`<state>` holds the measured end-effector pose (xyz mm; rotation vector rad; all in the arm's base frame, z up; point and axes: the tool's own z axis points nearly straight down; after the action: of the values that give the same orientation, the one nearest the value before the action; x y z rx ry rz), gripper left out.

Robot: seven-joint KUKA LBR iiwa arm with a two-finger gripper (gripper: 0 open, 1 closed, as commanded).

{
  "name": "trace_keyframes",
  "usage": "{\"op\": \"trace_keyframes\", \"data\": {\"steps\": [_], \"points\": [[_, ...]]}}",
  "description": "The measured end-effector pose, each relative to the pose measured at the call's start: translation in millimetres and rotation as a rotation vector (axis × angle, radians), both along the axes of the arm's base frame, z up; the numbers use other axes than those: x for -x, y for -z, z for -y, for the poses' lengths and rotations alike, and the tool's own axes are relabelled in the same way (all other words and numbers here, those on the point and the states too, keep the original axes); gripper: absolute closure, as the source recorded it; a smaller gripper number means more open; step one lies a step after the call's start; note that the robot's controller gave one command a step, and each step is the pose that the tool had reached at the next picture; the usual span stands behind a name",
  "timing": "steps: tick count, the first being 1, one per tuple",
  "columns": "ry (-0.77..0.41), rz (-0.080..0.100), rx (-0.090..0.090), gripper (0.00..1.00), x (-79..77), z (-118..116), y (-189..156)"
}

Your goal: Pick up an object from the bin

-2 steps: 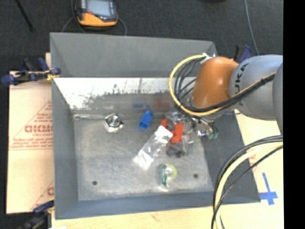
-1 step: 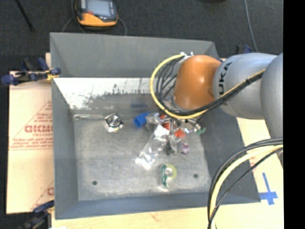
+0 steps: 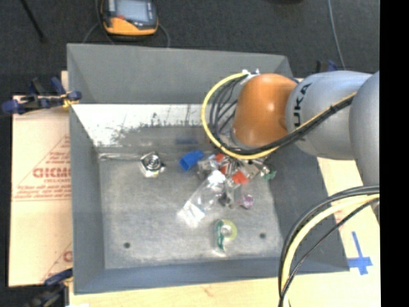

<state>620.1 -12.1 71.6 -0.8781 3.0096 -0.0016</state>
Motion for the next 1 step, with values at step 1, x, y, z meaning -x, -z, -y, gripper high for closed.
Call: {"op": "trace_keyframes", "data": {"steps": [1], "points": [[0.041,0.005,0.002,1.00,-32.2,15.6,-58.2]]}}
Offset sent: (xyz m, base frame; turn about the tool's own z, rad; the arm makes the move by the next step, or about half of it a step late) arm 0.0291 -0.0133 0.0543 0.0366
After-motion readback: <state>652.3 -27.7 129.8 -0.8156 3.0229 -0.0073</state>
